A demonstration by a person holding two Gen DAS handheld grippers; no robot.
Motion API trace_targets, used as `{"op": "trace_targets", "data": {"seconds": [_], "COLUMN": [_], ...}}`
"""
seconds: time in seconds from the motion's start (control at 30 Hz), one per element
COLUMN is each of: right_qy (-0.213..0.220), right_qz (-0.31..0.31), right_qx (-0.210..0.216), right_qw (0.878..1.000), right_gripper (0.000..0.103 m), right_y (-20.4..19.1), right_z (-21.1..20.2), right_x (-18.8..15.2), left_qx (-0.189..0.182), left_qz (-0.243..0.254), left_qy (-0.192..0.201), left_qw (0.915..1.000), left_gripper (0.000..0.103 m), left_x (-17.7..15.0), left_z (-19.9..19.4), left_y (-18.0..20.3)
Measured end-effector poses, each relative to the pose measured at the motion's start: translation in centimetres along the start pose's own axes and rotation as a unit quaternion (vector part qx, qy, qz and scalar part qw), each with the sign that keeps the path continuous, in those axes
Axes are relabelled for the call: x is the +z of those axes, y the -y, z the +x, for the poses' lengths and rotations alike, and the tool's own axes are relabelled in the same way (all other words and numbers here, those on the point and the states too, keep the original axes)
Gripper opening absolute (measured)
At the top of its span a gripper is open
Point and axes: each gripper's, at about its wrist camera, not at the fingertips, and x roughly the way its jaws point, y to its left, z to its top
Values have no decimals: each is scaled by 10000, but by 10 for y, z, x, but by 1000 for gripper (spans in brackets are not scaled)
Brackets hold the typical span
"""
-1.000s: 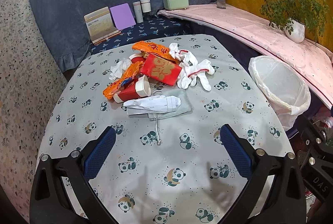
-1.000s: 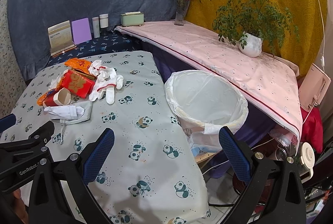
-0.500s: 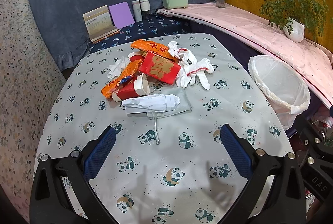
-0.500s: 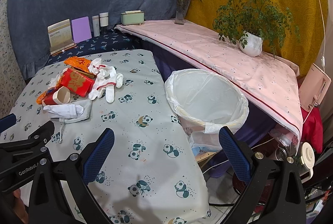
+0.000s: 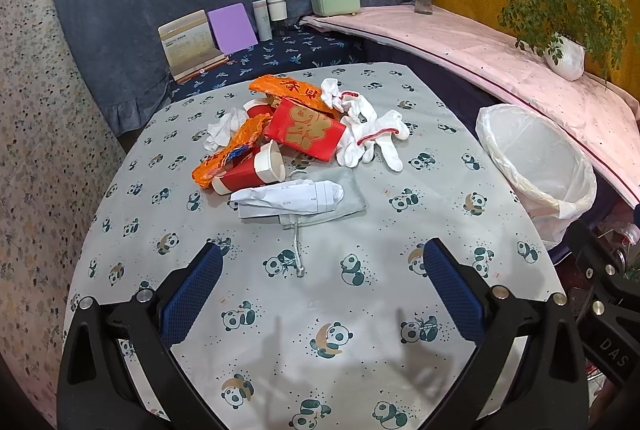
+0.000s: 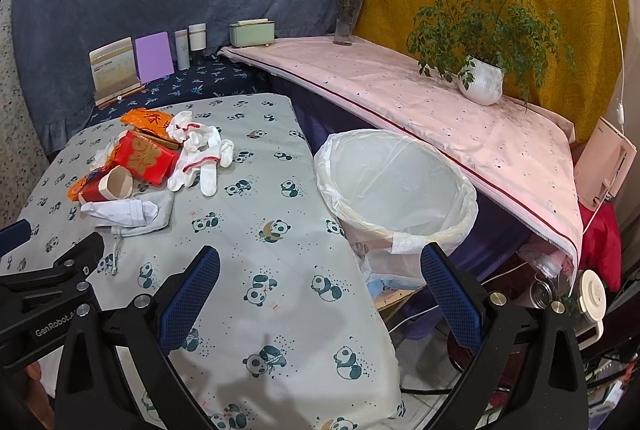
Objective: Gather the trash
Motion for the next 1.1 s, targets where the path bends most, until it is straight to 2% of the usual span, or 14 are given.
{"op": "trace_targets", "data": {"seconds": [1.1], "right_qy": [-31], "right_qz": [-7], "right_qx": [16], "right_qw": [10000], "right_gripper": [96], "right_y": [-4], "right_z": [4], "right_x": [-2], "left_qx": [-86], "left_qz": [-24], "left_qy": [-70], "left_qw": [9999], "left_gripper": [96], "left_x": [-2], "left_z": [3], "left_y": [2]}}
